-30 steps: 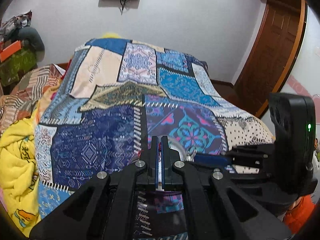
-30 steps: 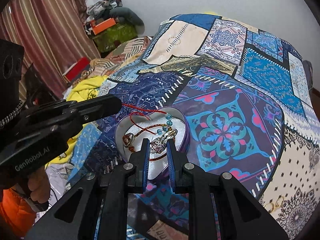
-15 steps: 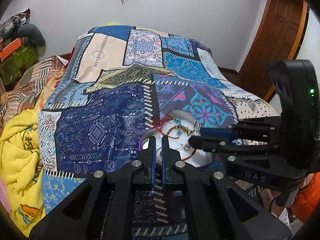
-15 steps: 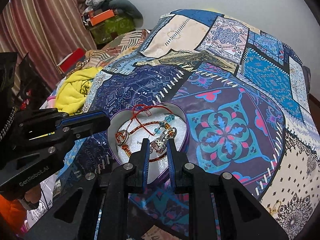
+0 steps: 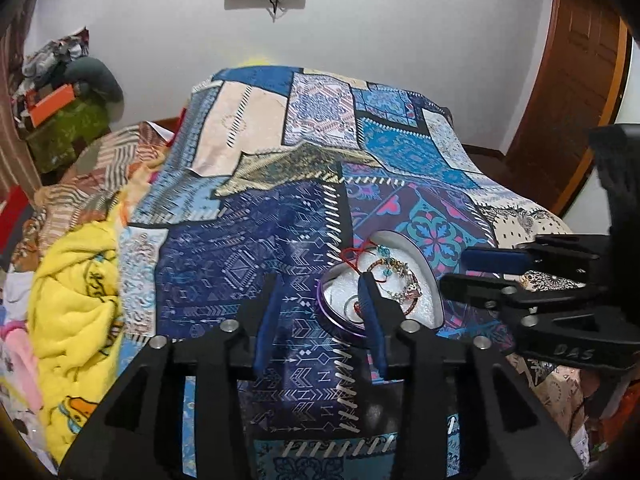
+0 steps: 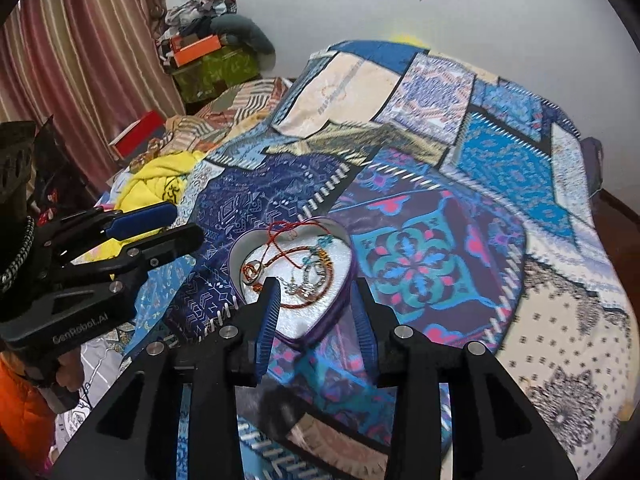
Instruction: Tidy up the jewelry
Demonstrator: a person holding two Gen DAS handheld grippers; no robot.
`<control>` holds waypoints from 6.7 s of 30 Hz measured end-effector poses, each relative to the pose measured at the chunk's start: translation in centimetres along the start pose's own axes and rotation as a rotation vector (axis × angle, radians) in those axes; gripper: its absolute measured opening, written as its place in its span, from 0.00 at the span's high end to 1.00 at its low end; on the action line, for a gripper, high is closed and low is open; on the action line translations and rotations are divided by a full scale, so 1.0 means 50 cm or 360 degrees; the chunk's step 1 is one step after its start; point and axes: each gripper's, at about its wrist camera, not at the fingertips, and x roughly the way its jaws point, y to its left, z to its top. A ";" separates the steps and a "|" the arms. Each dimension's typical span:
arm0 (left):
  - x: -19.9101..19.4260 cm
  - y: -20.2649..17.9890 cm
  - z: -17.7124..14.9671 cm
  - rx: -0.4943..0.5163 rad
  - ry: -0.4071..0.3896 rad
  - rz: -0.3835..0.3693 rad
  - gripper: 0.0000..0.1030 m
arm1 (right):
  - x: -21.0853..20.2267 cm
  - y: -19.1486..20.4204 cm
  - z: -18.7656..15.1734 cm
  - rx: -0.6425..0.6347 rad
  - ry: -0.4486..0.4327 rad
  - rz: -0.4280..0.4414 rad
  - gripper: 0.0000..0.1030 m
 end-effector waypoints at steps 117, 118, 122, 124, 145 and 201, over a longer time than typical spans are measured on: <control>-0.031 -0.192 0.038 0.0090 -0.0022 -0.0355 0.97 | -0.127 -0.147 -0.091 0.0158 -0.0100 -0.0208 0.81; -0.038 -0.185 0.042 0.0082 -0.0036 -0.0350 0.97 | -0.132 -0.137 -0.084 0.0143 -0.0125 -0.0207 0.81; -0.080 -0.146 0.053 0.0049 -0.0126 -0.0311 0.97 | -0.146 -0.103 -0.059 0.0100 -0.0195 -0.0188 0.81; -0.096 -0.131 0.058 0.0048 -0.0169 -0.0278 0.97 | -0.148 -0.085 -0.043 0.0077 -0.0228 -0.0169 0.81; -0.011 -0.021 0.019 -0.0040 -0.0036 -0.0256 0.97 | 0.011 0.009 0.003 -0.0017 -0.0082 0.0058 0.81; -0.482 -0.116 0.020 0.0034 -0.0845 0.0014 0.72 | -0.489 0.149 -0.043 0.0020 -0.1072 -0.0187 0.72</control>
